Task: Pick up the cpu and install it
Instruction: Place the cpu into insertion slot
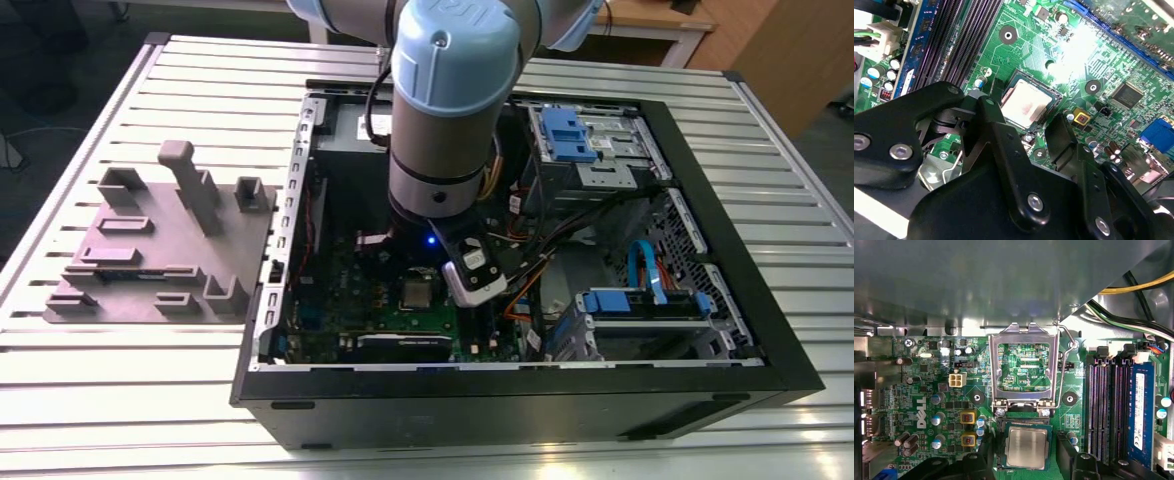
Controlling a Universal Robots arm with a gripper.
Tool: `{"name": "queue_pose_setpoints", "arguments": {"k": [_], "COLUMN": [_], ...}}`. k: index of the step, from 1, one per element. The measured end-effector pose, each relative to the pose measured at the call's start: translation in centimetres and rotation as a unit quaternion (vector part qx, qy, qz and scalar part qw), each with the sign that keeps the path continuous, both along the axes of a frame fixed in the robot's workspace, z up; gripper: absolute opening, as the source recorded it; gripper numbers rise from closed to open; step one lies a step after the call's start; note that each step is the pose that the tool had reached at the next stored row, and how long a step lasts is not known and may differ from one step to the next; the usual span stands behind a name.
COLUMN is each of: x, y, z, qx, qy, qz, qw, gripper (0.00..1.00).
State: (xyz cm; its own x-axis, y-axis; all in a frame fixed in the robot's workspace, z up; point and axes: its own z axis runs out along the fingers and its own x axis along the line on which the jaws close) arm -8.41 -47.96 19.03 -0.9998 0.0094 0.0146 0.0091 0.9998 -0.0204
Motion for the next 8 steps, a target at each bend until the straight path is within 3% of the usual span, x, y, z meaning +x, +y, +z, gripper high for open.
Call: {"name": "queue_pose_setpoints", "arguments": {"k": [3,8], "x": [0.00,0.00], "y": [0.00,-0.01], "z": [0.28,0.00], "qx": [0.0003,0.0004], "qy": [0.0000,0.0000], "qz": [0.000,0.000], "qw": [1.00000,1.00000], "gripper": [0.61,0.61]}}
